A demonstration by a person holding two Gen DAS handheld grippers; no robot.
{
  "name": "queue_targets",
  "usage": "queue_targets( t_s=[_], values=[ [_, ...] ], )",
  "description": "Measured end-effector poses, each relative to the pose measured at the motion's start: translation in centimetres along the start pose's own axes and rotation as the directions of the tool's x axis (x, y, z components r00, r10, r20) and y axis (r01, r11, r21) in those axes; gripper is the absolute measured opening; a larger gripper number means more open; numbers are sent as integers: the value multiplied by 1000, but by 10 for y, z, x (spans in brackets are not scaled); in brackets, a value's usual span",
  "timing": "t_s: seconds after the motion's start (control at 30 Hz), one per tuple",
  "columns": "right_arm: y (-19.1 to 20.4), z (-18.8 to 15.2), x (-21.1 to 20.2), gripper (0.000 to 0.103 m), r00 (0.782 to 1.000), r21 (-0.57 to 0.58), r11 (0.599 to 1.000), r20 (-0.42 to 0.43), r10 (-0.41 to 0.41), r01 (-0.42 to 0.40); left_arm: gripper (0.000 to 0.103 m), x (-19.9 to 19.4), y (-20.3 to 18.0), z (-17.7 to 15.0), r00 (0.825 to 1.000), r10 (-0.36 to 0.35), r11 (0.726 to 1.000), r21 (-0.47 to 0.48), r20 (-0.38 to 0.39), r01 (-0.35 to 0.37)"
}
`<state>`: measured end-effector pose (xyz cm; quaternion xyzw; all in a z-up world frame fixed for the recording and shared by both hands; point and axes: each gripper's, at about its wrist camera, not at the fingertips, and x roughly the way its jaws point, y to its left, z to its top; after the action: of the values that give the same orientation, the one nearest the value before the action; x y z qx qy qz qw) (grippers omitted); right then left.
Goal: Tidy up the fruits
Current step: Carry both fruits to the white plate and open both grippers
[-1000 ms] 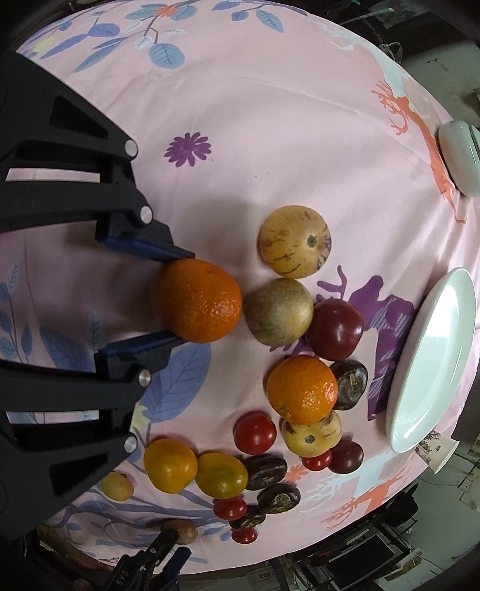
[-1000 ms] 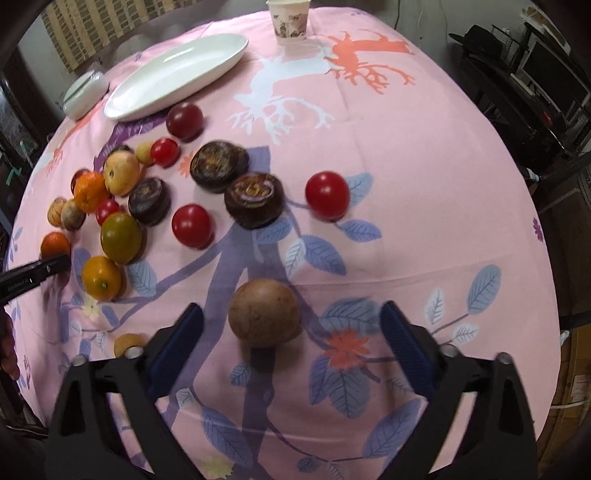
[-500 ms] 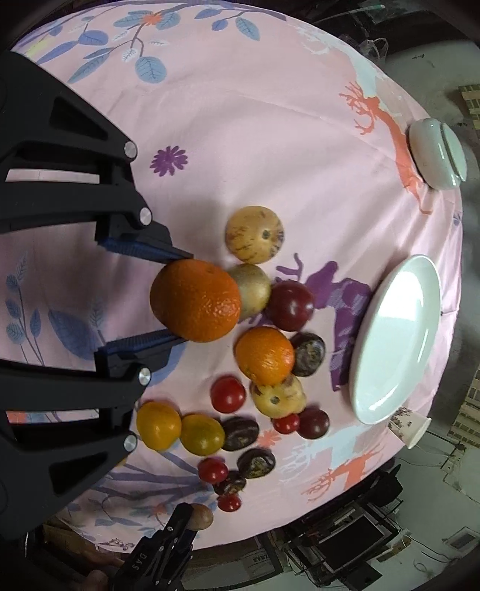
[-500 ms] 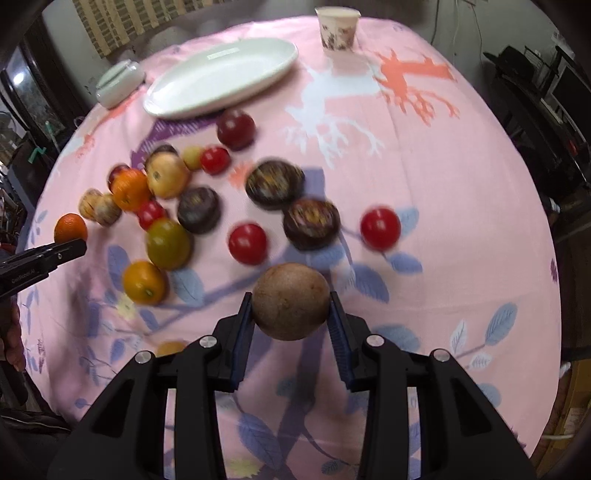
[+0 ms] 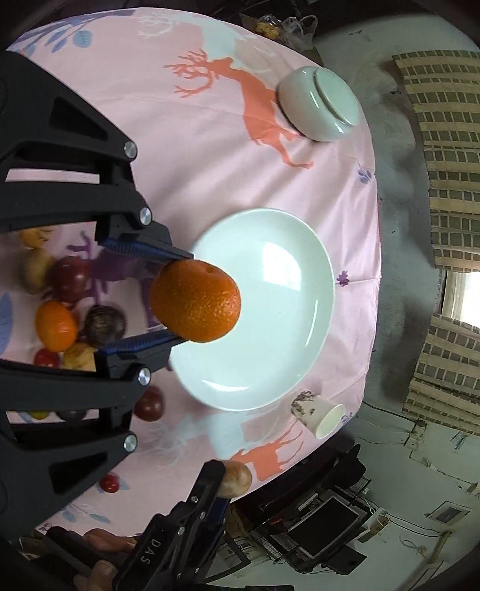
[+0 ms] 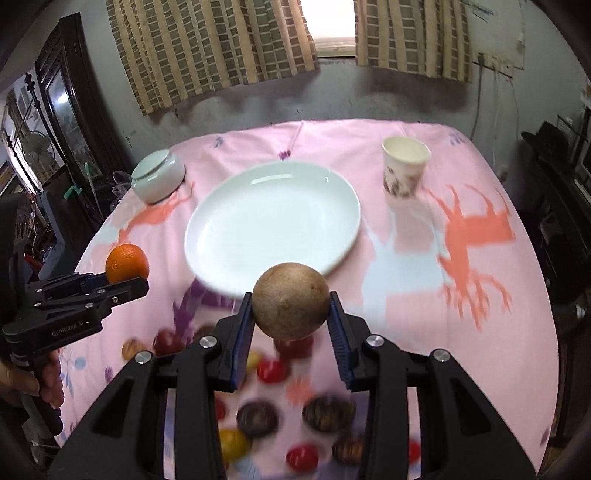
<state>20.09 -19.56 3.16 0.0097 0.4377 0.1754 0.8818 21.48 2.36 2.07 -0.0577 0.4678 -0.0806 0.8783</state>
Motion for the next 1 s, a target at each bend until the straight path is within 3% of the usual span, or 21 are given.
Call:
queue_targets(
  t_s=[0.13,0.23,0.6,0.7,0.73,0.77,0.8,0.83,1.0],
  values=[
    [-5,46,58,39,999,-55,998,-45,10,-13,36,44,8,41,999,36,999,17,5,-36],
    [-8,65,101,39,996,-80,997,-85,6,-13,36,83,18,60,998,46,999,5,-34,-46],
    [-14,93,197,39,985,-106,994,-169,-22,4,36,154,34,78,993,59,998,-1,-100,-60],
    [-14,95,205,42,981,-106,994,-190,-31,11,38,161,34,78,990,65,998,-3,-125,-66],
    [-13,95,205,47,983,-114,993,-183,-34,13,40,161,34,79,989,74,997,-1,-125,-75],
    [-12,95,202,59,984,-121,992,-172,-43,22,54,161,34,79,989,85,996,4,-123,-85],
    [-12,95,198,64,987,-123,992,-152,-50,31,65,158,32,79,987,109,994,10,-115,-109],
    [-11,95,192,68,990,-123,992,-129,-55,39,66,153,31,79,988,123,992,12,-96,-122],
    [-14,86,157,69,993,-97,994,-99,-64,54,70,103,27,74,995,99,995,7,-34,-99]
  ],
)
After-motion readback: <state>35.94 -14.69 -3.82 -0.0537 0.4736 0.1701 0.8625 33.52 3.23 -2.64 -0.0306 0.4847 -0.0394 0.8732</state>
